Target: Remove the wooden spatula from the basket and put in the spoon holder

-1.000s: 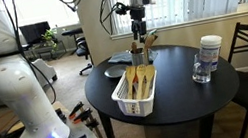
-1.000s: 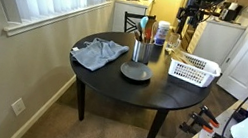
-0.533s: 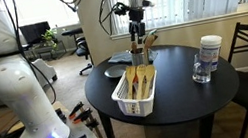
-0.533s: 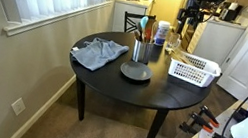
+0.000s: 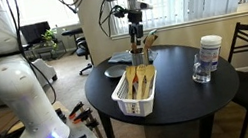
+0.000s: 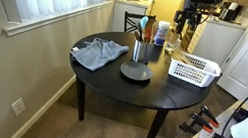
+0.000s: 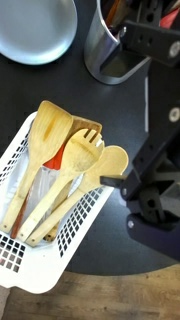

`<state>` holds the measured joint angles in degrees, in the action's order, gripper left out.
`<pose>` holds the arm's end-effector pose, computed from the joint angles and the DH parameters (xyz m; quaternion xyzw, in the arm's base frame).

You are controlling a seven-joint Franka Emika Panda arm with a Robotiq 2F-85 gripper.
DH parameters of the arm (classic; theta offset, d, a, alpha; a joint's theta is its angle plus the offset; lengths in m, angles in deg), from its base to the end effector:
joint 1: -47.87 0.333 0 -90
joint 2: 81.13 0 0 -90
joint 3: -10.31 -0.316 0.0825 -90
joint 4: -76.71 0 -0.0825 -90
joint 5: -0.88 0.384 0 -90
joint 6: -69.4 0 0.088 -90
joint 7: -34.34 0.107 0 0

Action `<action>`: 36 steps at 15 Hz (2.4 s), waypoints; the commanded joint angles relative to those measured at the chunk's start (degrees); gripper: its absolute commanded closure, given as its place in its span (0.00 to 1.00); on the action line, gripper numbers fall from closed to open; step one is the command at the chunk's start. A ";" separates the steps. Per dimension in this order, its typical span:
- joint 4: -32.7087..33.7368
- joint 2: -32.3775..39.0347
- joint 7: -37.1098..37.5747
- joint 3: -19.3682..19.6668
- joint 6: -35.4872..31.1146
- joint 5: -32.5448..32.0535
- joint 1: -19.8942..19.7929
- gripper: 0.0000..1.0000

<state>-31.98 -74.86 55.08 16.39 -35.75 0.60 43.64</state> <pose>0.5589 -0.1006 0.4308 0.9602 -0.2660 -0.0841 0.0158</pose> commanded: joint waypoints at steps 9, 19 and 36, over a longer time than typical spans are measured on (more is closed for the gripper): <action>-6.19 4.60 23.69 -0.93 -6.33 -7.91 4.94 0.00; -8.08 8.17 31.37 -0.60 -8.17 -10.74 7.01 0.00; -6.33 9.07 39.46 -1.06 3.09 -17.04 8.14 0.00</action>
<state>-38.88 -65.66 92.38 15.53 -34.99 -14.92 51.28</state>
